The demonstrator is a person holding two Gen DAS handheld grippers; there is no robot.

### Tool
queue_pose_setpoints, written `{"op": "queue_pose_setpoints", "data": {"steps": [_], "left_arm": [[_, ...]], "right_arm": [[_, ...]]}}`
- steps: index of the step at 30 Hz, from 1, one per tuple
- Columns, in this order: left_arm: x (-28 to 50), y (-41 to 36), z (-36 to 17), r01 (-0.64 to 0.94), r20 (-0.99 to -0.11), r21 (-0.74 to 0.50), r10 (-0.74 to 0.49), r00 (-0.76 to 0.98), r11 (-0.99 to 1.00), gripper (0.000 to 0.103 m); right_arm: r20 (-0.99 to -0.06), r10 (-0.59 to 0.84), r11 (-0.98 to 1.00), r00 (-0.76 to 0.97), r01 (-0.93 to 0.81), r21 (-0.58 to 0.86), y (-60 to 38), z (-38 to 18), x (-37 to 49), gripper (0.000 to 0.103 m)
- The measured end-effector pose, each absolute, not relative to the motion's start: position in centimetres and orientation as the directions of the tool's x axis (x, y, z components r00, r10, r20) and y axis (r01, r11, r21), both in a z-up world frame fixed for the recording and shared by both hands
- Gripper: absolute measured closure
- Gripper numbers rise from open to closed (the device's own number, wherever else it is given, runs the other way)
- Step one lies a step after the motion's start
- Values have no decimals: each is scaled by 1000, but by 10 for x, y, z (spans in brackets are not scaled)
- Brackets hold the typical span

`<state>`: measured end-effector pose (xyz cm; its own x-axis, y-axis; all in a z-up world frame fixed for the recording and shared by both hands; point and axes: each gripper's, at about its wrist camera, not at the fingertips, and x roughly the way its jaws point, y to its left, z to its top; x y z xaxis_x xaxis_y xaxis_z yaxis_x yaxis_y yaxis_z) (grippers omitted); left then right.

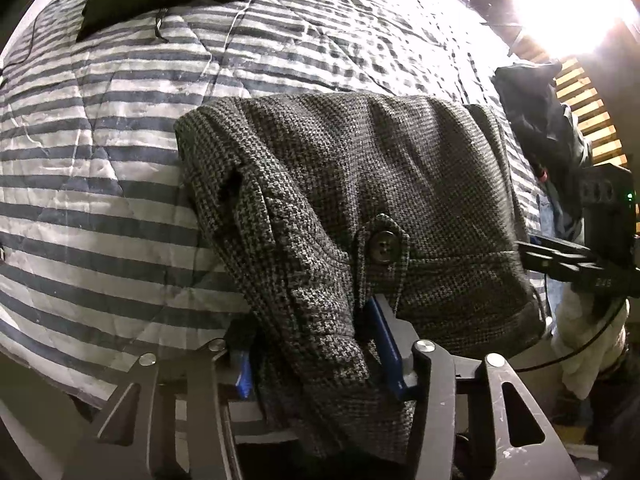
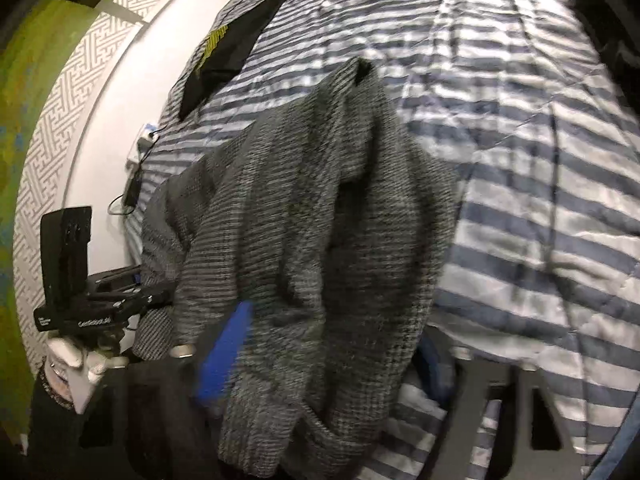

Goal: Fold large clothes

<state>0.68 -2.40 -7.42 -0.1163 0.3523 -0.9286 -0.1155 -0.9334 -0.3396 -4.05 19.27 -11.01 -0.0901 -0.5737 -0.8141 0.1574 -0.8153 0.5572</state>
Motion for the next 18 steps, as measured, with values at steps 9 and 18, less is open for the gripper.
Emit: {"op": "queue_pose_setpoints", "data": {"steps": [9, 18], "left_arm": [[7, -23, -47, -136, -908, -318, 343, -241, -938, 76], [14, -54, -16, -162, -888, -305, 341, -309, -939, 80]], "right_arm": [[-796, -575, -817, -190, 191, 545, 198, -78, -33, 93], [-788, -552, -831, -272, 262, 491, 189, -42, -28, 95]]}}
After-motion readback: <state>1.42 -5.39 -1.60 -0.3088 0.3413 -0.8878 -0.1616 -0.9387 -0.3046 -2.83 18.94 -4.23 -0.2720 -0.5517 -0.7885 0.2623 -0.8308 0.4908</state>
